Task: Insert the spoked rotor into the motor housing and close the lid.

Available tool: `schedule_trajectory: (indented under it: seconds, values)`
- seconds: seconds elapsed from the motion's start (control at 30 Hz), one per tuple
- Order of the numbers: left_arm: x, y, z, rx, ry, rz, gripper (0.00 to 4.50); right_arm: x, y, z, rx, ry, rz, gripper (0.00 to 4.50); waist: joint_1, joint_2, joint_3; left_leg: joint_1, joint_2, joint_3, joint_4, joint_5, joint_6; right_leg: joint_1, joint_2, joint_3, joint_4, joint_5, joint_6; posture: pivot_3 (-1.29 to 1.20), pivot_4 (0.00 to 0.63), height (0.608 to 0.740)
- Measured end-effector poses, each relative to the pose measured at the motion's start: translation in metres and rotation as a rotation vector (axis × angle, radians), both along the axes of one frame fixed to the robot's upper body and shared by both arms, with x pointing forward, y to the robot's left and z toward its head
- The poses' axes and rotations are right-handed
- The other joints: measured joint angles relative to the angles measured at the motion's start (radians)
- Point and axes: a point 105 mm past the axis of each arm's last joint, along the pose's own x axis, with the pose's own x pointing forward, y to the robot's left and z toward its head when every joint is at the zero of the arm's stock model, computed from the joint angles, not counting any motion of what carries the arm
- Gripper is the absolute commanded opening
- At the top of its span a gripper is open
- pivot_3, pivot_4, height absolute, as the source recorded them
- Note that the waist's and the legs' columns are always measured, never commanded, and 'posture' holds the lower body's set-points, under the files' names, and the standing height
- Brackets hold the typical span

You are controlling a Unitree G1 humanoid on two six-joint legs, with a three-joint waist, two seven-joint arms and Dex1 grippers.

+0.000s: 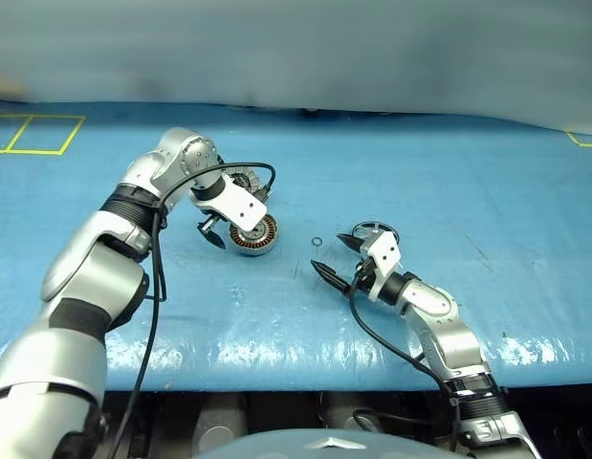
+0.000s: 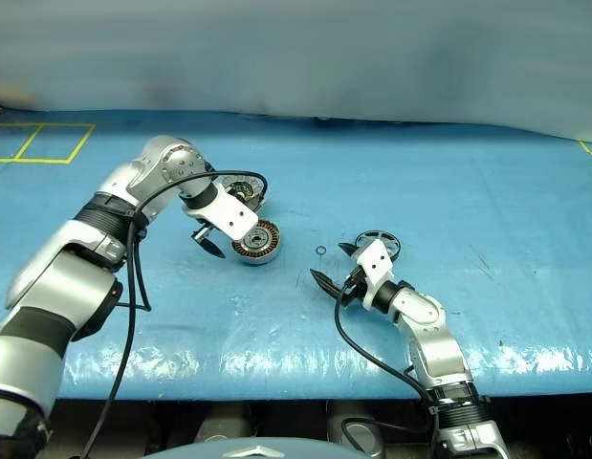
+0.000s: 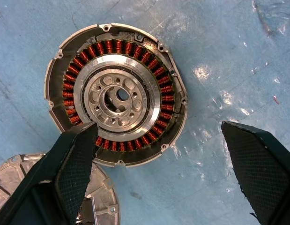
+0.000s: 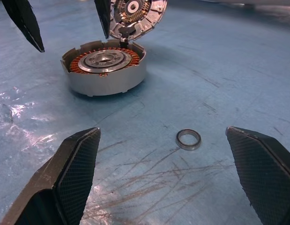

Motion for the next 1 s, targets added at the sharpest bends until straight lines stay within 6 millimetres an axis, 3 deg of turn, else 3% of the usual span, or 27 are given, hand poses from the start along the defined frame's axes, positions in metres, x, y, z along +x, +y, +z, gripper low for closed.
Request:
schedule_trajectory:
  seconds: [0.2, 0.97, 1.0]
  values:
    - [-0.003, 0.002, -0.012, -0.001, 0.042, 0.02, 4.5, -0.003, -0.001, -0.001, 0.001, 0.003, -0.004, 4.49, 0.0, 0.0, 0.0, 0.0, 0.0, 0.0, 0.0, 0.0, 0.0, 0.0, 0.0, 0.0, 0.001, 0.0, 0.0, 0.0, 0.15, 0.74]
    - [-0.005, -0.005, -0.027, 0.0, 0.065, 0.008, 4.5, -0.004, -0.002, -0.002, 0.003, 0.005, -0.016, 4.49, 0.001, 0.0, 0.0, 0.0, -0.001, 0.0, 0.002, 0.0, 0.0, 0.0, 0.0, 0.0, 0.002, 0.0, 0.0, 0.0, 0.15, 0.74]
    - [-0.006, -0.004, -0.03, 0.005, 0.072, 0.009, 4.3, -0.005, -0.002, -0.002, 0.004, 0.005, -0.018, 4.5, 0.001, 0.0, 0.0, 0.0, -0.001, 0.0, 0.002, 0.0, 0.0, 0.0, 0.0, 0.0, 0.002, 0.0, 0.0, 0.0, 0.15, 0.74]
